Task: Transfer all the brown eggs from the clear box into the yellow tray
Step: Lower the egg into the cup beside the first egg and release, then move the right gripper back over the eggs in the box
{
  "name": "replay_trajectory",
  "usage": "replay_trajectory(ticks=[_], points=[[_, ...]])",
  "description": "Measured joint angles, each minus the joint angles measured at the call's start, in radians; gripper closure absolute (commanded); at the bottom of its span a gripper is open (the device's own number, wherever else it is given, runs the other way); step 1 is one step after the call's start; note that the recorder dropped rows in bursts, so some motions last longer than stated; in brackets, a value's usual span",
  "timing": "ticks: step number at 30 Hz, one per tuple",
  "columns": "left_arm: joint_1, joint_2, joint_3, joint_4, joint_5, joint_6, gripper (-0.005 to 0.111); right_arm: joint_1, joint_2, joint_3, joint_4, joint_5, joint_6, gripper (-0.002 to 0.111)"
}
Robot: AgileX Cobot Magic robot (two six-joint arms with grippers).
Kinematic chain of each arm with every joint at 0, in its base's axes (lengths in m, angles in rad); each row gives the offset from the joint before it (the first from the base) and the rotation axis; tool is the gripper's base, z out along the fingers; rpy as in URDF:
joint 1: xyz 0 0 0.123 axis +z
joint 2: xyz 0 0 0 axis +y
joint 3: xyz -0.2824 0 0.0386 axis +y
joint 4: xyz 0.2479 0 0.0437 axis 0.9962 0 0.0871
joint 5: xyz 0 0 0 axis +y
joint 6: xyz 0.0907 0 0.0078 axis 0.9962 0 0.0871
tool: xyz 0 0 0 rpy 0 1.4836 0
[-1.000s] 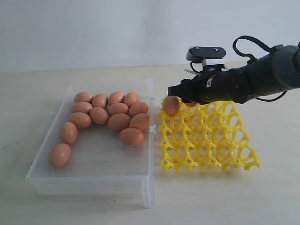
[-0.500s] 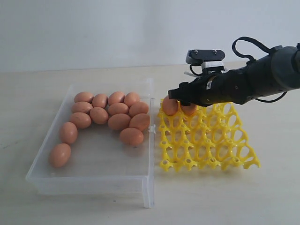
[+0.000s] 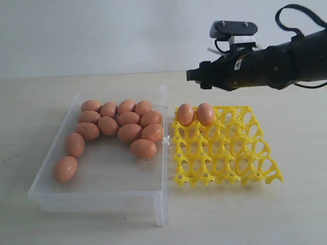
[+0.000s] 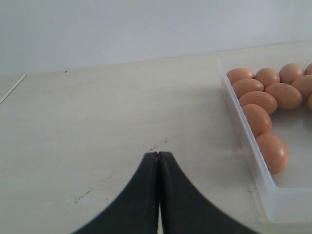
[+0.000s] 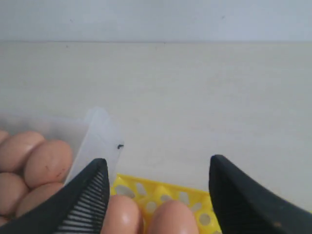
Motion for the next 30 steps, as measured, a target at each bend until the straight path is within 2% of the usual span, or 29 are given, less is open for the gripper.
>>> replay_trajectory(ticks=[5,10,16,18,28,30], points=[[0.0,0.0,0.0,0.0,0.0,0.0,0.107,0.04,-0.089,0.0,0.0,0.071,-0.008,0.05],[0.0,0.0,0.0,0.0,0.0,0.0,0.107,0.133,-0.122,0.0,0.0,0.175,-0.013,0.052],[0.0,0.0,0.0,0.0,0.0,0.0,0.107,0.274,-0.114,-0.039,0.062,0.306,-0.132,0.074],[0.0,0.0,0.0,0.0,0.0,0.0,0.107,0.306,-0.091,-0.085,0.092,0.378,-0.191,0.077],[0.0,0.0,0.0,0.0,0.0,0.0,0.107,0.389,0.186,-0.509,0.201,0.85,-0.485,0.077],[0.0,0.0,0.0,0.0,0.0,0.0,0.107,0.395,0.229,-0.54,0.18,0.881,-0.526,0.063]])
